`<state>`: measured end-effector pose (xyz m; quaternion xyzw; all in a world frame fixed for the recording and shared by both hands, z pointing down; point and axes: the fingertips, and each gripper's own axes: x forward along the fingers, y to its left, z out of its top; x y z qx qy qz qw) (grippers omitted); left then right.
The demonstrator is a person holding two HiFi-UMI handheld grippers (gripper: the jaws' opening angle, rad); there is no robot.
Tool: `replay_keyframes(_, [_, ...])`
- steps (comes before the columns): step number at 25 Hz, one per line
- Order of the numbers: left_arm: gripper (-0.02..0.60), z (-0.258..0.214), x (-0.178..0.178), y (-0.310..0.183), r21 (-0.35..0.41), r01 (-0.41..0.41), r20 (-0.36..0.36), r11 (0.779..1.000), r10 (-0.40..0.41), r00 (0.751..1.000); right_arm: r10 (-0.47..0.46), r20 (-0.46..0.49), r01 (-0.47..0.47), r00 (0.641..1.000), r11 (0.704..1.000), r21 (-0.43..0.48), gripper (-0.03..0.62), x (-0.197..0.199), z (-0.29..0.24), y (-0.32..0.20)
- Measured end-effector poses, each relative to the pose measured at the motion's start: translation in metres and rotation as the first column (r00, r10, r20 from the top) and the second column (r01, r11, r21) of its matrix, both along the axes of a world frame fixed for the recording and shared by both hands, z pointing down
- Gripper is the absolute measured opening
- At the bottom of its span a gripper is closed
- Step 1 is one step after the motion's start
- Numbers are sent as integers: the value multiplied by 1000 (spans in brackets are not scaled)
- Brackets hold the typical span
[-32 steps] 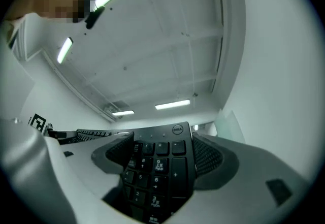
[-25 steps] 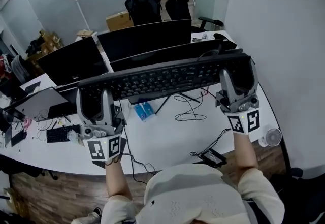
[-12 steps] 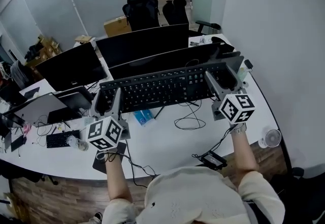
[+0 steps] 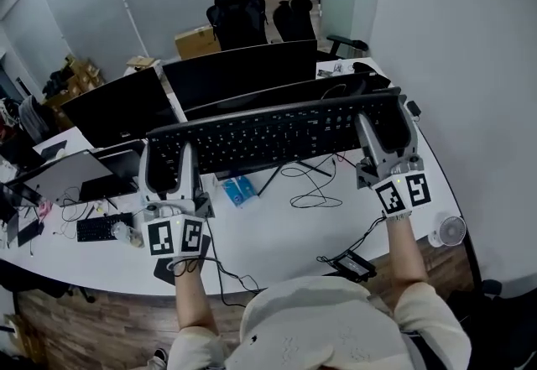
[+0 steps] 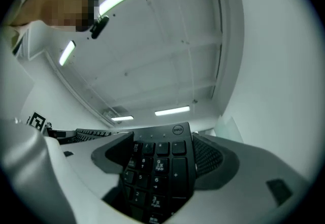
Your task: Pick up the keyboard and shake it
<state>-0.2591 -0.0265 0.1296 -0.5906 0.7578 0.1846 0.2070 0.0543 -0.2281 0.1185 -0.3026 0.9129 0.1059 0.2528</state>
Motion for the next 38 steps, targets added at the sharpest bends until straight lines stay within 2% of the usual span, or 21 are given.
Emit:
replay_keyframes(2, [307,-21,11,20,124,6,83,992,-16,996,-13,81,3,997,993,117,350,11,-21,19])
replay_keyframes(5, [307,-42,31,61,298,-11,185,954,-47,982,-52,192,-5,980,958,286,348,32,-43,57])
replay_keyframes(7, [307,-47,38,74,335,-25,199,942,-44,979,-59,214,-17,975,941,338,350,41,-52,74])
replay_keyframes(9, [307,-48,34,71,323,-26,183,946,-35,983,-53,198,-17,979,942,336,350,39,-56,72])
replay_keyframes(11, [307,-42,25,58,279,-7,146,960,-35,989,-39,160,-9,986,958,287,350,29,-53,59])
replay_keyframes(14, [307,-25,12,40,179,24,80,983,-39,996,-17,85,3,996,986,165,350,13,-35,37])
replay_keyframes(19, [307,24,-10,12,-19,15,-59,1000,-16,998,5,-60,-6,998,1000,-24,350,-10,10,9])
replay_keyframes(22, [307,56,-22,-9,-174,-10,-152,985,-17,988,6,-161,-33,987,986,-163,351,-22,39,-12])
replay_keyframes(25, [307,74,-28,-20,-259,-24,-190,966,-27,981,-5,-211,-50,977,966,-255,350,-30,62,-25])
replay_keyframes(30, [307,99,-33,-32,-339,-31,-234,940,-53,971,-23,-266,-72,964,937,-342,351,-37,89,-39])
replay_keyframes(38, [307,136,-31,-45,-396,-58,-283,917,-62,957,-33,-320,-100,947,915,-390,351,-35,120,-51])
